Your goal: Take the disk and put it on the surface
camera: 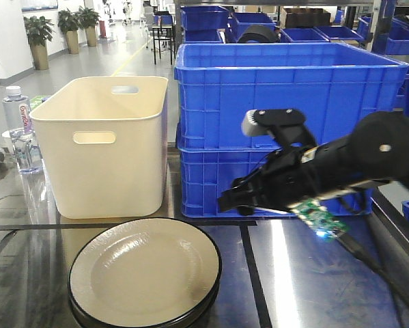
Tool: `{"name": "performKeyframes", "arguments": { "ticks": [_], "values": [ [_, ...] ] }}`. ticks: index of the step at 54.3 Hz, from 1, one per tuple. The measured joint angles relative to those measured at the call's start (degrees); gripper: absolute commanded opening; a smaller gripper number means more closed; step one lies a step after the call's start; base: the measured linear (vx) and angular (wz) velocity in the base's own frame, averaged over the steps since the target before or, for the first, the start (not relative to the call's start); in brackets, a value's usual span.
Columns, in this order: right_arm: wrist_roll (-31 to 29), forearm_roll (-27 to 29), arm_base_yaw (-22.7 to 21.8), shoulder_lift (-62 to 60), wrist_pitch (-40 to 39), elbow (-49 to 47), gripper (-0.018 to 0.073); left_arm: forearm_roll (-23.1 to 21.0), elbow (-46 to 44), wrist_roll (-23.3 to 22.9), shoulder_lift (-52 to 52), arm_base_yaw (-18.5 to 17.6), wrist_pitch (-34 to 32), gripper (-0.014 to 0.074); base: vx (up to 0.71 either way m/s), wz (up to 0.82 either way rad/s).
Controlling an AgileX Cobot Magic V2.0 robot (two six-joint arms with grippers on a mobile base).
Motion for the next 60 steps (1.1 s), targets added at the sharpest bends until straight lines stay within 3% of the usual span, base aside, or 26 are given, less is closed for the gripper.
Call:
{"name": "performKeyframes", "arguments": {
  "ticks": [11,19,29,42,44,60],
  "values": [
    [-0.1,-3.9,-1.4,-16.0,-7.3,14.7,0.0500,0.0,0.0,0.0,0.0,0.0,0.0,-0.0009,0.00,0.00],
    [-0.1,-7.0,-2.1,-26.8,-8.9,24.0,0.0431,0.0,0.0,0.0,0.0,0.0,0.0,-0.0009,0.00,0.00],
    [-0.1,-11.7,-2.1,-38.0,-8.1,30.0,0.0291,0.0,0.0,0.0,0.0,0.0,0.0,-0.0009,0.00,0.00],
    [-0.1,-18.4,-2.3,-51.3,-5.5,35.1,0.0024,0.0,0.0,0.0,0.0,0.0,0.0,-0.0009,0.00,0.00],
    [-0.1,-19.0,-3.2,-53.6,-5.5,37.2,-0.0013,0.0,0.0,0.0,0.0,0.0,0.0,-0.0009,0.00,0.00],
    [0.7,-20.9,-14.7,-71.8,-10.9,58.8,-0.0012,0.0,0.0,0.0,0.0,0.0,0.0,-0.0009,0.00,0.00]
  ]
}}
